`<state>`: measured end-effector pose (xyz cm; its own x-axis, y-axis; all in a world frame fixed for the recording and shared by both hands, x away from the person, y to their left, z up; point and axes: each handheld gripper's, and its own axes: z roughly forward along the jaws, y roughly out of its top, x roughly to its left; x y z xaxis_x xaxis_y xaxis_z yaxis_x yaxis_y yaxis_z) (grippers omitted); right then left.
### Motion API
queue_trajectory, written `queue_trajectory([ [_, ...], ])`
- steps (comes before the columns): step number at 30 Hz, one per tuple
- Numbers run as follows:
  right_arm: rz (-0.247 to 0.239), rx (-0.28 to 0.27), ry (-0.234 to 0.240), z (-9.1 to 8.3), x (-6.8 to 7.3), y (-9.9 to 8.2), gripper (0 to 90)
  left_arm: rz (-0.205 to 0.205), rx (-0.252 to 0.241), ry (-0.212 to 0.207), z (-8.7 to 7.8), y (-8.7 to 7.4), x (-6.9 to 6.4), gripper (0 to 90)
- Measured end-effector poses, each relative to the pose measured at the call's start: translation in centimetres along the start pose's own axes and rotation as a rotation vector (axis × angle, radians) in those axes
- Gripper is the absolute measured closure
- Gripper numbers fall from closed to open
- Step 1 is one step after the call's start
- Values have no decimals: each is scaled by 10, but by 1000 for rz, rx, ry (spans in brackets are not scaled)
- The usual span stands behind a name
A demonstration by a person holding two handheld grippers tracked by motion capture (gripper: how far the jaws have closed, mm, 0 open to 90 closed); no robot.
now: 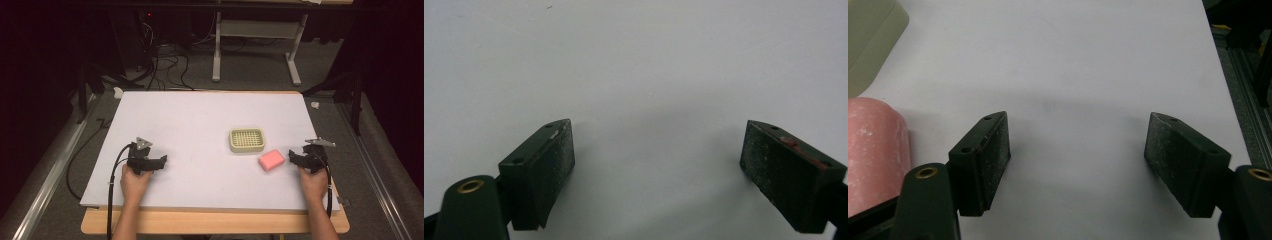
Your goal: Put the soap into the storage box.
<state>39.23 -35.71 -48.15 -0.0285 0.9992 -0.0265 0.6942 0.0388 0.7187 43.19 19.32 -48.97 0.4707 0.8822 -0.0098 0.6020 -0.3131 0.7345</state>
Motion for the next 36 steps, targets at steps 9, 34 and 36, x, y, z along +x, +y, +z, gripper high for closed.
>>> queue_trajectory([
  [9, -2, 0, -1, 0, 0, 0, 270, 1, 2, -1, 0, 0, 0, 146],
  [34, 3, 12, 13, 0, -1, 2, 261, 1, 0, 1, 0, 0, 0, 147],
  [36, 0, 10, 11, 0, -1, 2, 257, 1, 0, 1, 0, 0, 0, 146],
])
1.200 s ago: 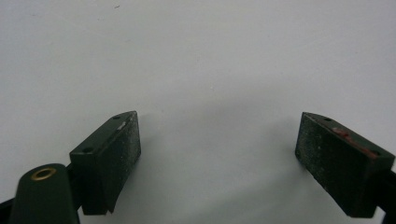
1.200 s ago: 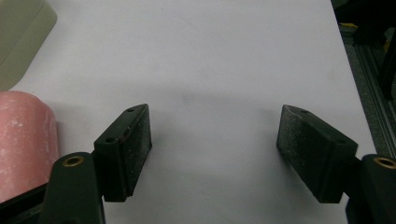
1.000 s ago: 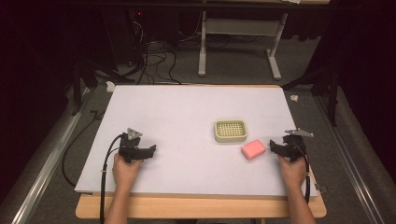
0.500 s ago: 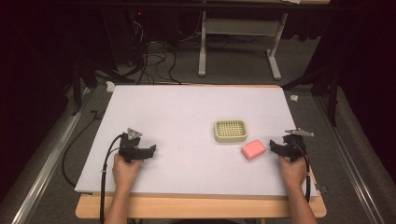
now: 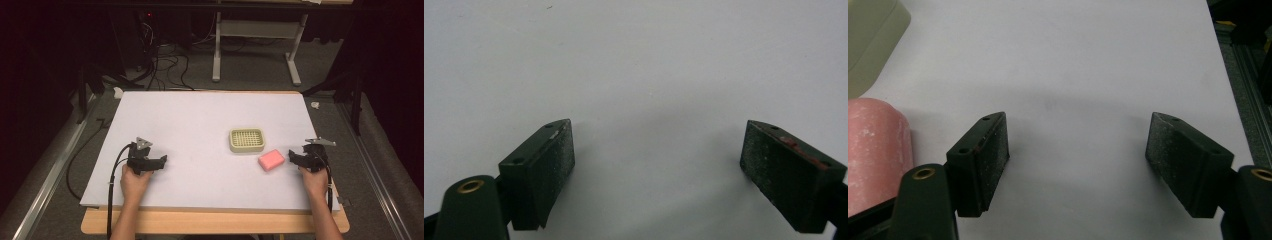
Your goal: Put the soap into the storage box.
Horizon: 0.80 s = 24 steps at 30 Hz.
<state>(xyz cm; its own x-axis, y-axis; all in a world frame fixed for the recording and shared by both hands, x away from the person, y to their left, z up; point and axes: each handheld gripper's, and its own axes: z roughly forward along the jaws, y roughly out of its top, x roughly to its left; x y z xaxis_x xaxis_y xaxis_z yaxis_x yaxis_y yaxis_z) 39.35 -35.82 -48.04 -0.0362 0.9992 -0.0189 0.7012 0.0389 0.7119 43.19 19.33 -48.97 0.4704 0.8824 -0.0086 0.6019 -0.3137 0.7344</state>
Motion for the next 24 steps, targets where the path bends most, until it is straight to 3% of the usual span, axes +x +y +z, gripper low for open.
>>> queue_trajectory([
  [12, 16, 1, 16, -5, 1, 0, 244, 0, 2, 0, 0, 0, 0, 146],
  [13, -11, -14, 17, -7, 3, 1, 244, -1, 0, 0, 0, 0, 0, 146],
  [16, -29, -33, 18, -11, 5, 2, 245, -2, 1, 0, 0, 0, 0, 146],
  [24, -2, -74, 43, -26, 0, 1, 246, -4, 0, -3, 0, 0, 1, 147],
])
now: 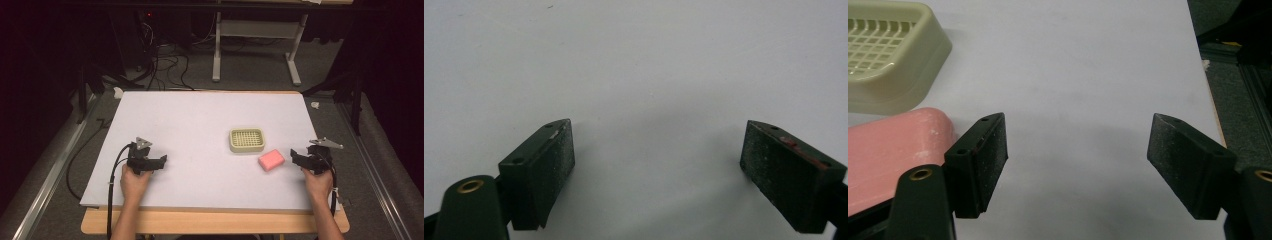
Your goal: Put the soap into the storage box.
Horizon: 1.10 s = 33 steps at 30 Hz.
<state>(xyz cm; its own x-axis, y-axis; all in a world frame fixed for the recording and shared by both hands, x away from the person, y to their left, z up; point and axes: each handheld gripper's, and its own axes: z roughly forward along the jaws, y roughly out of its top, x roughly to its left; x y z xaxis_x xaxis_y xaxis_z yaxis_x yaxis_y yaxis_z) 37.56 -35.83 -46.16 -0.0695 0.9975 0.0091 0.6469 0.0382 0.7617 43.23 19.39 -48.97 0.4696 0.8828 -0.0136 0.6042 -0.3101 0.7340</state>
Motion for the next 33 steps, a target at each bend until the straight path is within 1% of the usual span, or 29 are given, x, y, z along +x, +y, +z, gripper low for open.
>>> queue_trajectory([
  [3, -10, -16, 16, -6, -1, -1, 243, 0, 0, 1, 0, 0, 0, 146],
  [6, -3, -37, 31, -11, 0, -3, 242, 1, 0, 1, 0, 0, 0, 147],
  [9, -10, -56, 64, -17, 0, -5, 229, 2, 0, 3, 0, 0, 0, 147],
  [12, 4, -73, 93, -23, 0, -7, 218, 1, -1, 3, 0, 0, 0, 146],
  [15, 5, -84, 110, -29, 0, -10, 213, 2, 0, 4, 0, 0, 0, 147],
  [22, -11, -106, 129, -38, 2, -18, 187, 1, -1, 3, 0, 0, 0, 147],
  [26, -9, -130, 136, -44, 3, -22, 161, 2, 0, 4, 0, 0, 0, 147],
  [28, -6, -130, 142, -47, 5, -24, 149, 2, 0, 3, 0, 0, 0, 147],
  [31, -30, -132, 144, -51, 10, -26, 146, 1, 0, 3, 0, 0, 0, 147],
  [33, -42, -124, 154, -53, 14, -27, 146, 1, -1, 3, 0, 0, 0, 147],
])
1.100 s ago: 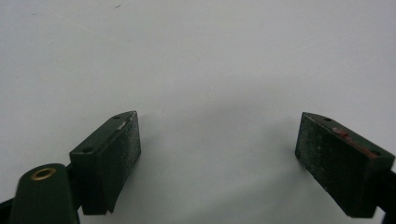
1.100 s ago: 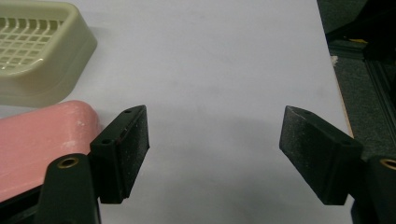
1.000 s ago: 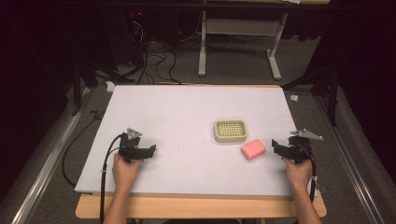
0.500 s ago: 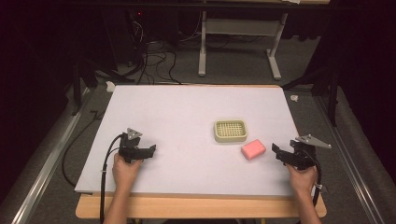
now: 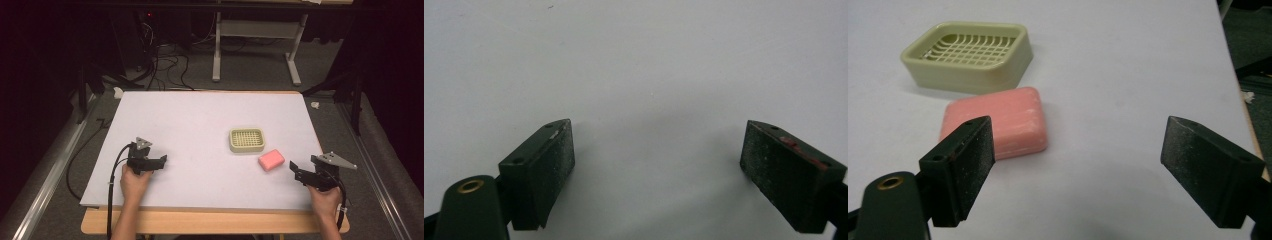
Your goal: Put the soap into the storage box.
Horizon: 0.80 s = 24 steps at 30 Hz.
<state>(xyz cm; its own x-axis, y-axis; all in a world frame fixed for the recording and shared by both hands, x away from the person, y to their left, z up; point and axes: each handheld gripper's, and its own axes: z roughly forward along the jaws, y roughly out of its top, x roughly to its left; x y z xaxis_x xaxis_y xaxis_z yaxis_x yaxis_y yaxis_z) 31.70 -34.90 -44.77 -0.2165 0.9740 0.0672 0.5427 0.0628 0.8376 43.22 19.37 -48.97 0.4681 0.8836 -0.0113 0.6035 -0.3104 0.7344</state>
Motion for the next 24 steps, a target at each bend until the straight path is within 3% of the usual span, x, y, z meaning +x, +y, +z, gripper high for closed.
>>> queue_trajectory([
  [16, -84, 38, 64, 7, 34, -4, 122, 1, 1, 0, 0, 0, 0, 146],
  [24, -127, 84, 60, 20, 45, 3, 122, -1, 1, -2, 0, 0, 0, 147],
])
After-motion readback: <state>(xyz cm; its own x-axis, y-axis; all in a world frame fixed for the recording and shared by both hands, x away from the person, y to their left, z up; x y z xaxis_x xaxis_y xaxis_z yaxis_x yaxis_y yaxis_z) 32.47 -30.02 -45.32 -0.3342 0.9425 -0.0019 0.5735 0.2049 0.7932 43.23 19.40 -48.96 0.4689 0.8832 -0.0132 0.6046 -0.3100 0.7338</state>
